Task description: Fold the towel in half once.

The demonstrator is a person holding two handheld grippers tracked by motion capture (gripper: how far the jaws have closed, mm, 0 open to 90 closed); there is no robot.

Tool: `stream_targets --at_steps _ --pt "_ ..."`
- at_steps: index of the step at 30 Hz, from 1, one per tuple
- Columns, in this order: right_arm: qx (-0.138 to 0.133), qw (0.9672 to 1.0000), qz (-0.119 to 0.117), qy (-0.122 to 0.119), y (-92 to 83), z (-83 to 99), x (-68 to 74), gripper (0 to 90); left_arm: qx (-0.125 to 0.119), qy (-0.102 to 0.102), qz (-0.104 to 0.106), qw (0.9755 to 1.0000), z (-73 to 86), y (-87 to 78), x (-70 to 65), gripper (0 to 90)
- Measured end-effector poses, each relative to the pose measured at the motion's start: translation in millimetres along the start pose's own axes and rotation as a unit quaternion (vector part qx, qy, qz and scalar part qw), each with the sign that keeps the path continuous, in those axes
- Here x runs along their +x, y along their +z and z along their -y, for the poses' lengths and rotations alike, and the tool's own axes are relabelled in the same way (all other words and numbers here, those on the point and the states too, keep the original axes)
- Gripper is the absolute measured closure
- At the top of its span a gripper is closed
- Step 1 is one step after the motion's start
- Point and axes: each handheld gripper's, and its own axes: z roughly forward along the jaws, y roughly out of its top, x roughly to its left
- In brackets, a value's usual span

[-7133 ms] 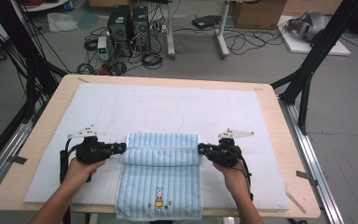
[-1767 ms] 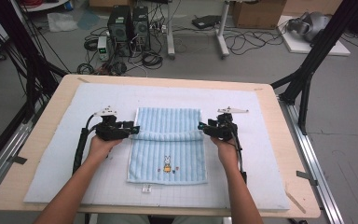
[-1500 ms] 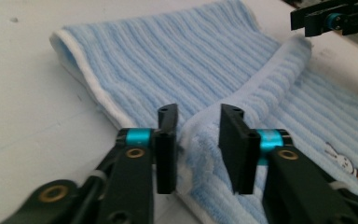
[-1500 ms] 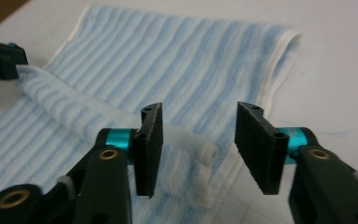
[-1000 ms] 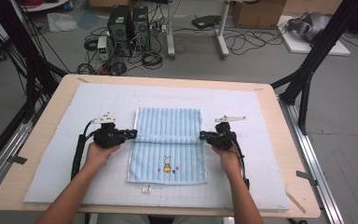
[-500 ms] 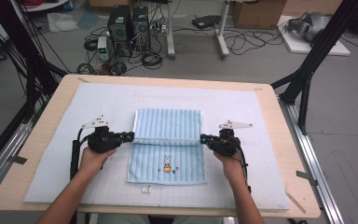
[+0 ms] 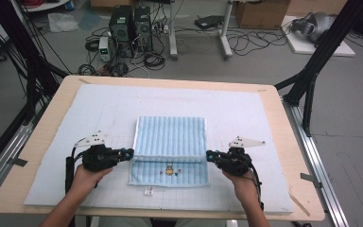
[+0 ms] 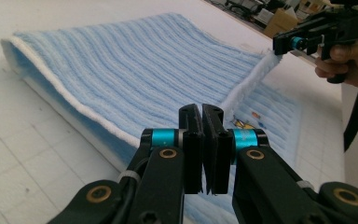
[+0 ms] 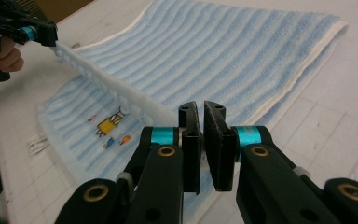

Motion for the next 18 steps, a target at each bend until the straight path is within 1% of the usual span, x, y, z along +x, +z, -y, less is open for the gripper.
stream_targets --at_steps 2,3,4,5,6,7,8,9,10,12,13,14,15,16,17,18 --pt "0.001 1.0 -0.003 -0.003 -4.4 2.8 4.5 84.9 0.002 0.005 0.003 1.0 3.0 -3.1 -4.5 86.7" --pt "0.001 1.0 -0.003 -0.003 -4.4 2.8 4.5 84.9 0.002 0.005 0.003 1.0 3.0 -3.1 -4.5 86.6" --pt "0.0 1.0 -0.006 -0.005 -8.4 5.1 8.7 84.9 0.005 0.006 0.007 0.9999 5.5 -6.0 -8.5 86.7" --pt "0.0 1.0 -0.006 -0.005 -8.4 5.1 8.7 84.9 0.005 0.006 0.007 0.9999 5.5 -6.0 -8.5 86.7" --pt "0.002 0.9999 -0.008 -0.011 -11.0 8.1 14.2 84.9 0.005 0.008 0.008 0.9999 7.0 -7.9 -10.6 86.6" --pt "0.002 0.9999 -0.008 -0.011 -11.0 8.1 14.2 84.9 0.007 0.007 0.01 0.9999 7.9 -9.1 -11.7 86.6" --pt "0.003 0.9998 -0.009 -0.017 -11.8 9.3 16.0 84.9 0.011 0.01 0.013 0.9998 9.4 -11.3 -13.3 86.6" --pt "0.011 0.9996 -0.008 -0.024 -13.7 12.5 21.6 84.9 0.013 0.01 0.014 0.9998 10.4 -12.6 -14.6 86.7" --pt "0.015 0.9995 -0.008 -0.026 -14.2 14.4 23.7 84.9 0.015 0.01 0.019 0.9997 12.1 -13.8 -16.2 86.6" --pt "0.021 0.9992 -0.008 -0.031 -14.9 18.6 26.1 84.9 0.025 0.015 0.023 0.9993 17.7 -16.5 -19.7 86.6" --pt "0.026 0.9991 -0.006 -0.033 -14.4 20.6 26.8 84.9 0.029 0.013 0.026 0.9992 19.7 -16.4 -20.3 86.6" --pt "0.033 0.9988 -0.003 -0.036 -13.5 22.5 27.8 84.9 0.029 0.013 0.026 0.9992 19.7 -16.4 -20.3 86.4" --pt "0.042 0.9984 0.0 -0.04 -12.1 24.2 28.3 84.7 0.036 0.013 0.028 0.9989 21.7 -15.7 -20.2 85.8" --pt "0.047 0.998 0.001 -0.041 -10.7 25.8 28.4 84.5 0.045 0.007 0.037 0.9983 25.5 -12.6 -20.1 84.5" --pt "0.051 0.9977 0.004 -0.044 -9.9 26.6 28.6 84.1 0.047 0.005 0.041 0.998 26.2 -11.3 -20.0 81.2" --pt "0.054 0.9976 0.005 -0.043 -9.5 26.8 28.6 83.2 0.044 -0.001 0.04 0.9982 26.1 -10.2 -20.4 75.1"
